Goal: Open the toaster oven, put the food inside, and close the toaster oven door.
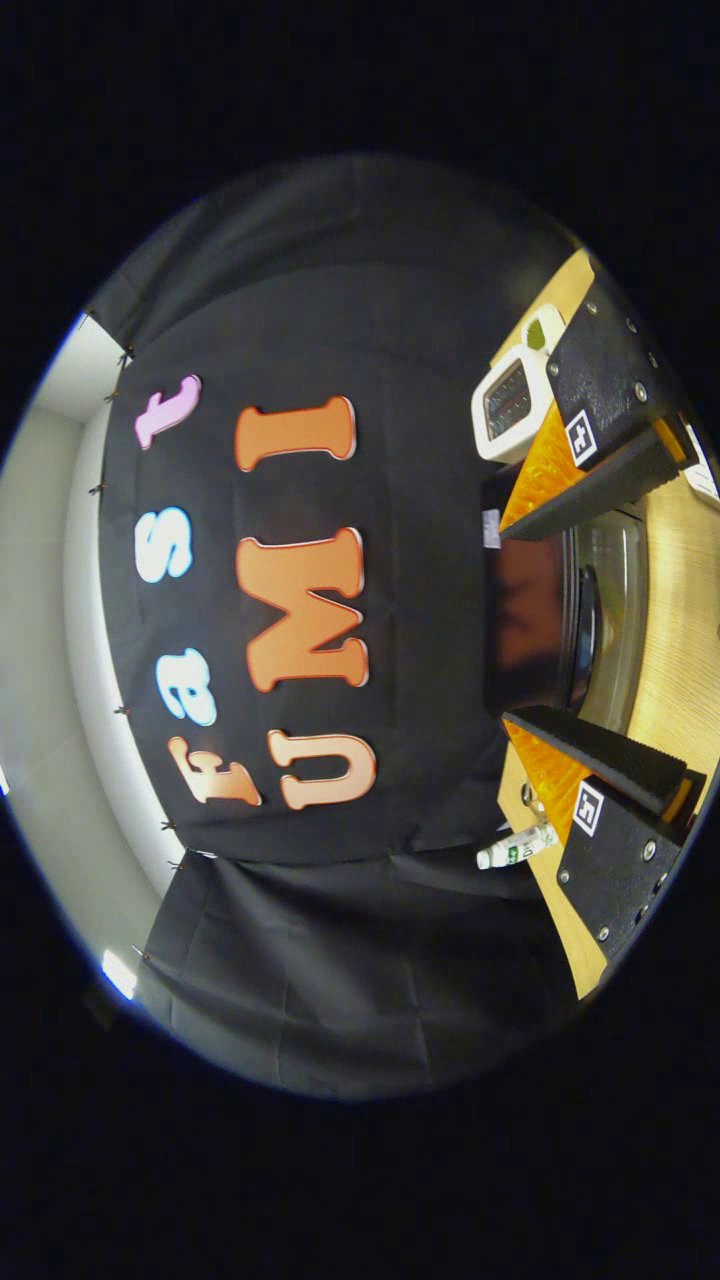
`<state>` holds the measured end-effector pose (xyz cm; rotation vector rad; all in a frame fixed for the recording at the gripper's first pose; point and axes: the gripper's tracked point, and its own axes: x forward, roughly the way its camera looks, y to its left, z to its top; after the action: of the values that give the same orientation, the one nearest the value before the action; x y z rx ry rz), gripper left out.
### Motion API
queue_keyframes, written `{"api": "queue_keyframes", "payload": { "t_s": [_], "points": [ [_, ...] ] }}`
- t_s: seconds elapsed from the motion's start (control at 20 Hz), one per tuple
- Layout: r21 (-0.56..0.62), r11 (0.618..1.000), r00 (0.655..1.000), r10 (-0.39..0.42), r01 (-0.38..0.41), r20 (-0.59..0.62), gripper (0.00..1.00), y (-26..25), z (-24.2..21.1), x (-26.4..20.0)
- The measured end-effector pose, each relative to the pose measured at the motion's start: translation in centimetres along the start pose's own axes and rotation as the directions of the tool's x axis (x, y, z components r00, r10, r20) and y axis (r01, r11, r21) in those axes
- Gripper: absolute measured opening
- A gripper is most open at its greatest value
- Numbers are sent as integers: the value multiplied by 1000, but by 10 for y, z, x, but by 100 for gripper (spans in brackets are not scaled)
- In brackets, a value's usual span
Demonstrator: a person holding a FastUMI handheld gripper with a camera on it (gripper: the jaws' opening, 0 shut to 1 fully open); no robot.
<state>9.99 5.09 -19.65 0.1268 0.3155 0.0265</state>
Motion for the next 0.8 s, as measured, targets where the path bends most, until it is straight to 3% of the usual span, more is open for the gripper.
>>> {"api": "queue_keyframes", "payload": {
  "t_s": [0.45, 0.8],
  "points": [
    [-78, 997, 980, -2, 18, 201, 98, -9, 125, -72],
    [-62, 995, 954, 96, -82, 284, 98, 9, 172, -112]
  ]
}}
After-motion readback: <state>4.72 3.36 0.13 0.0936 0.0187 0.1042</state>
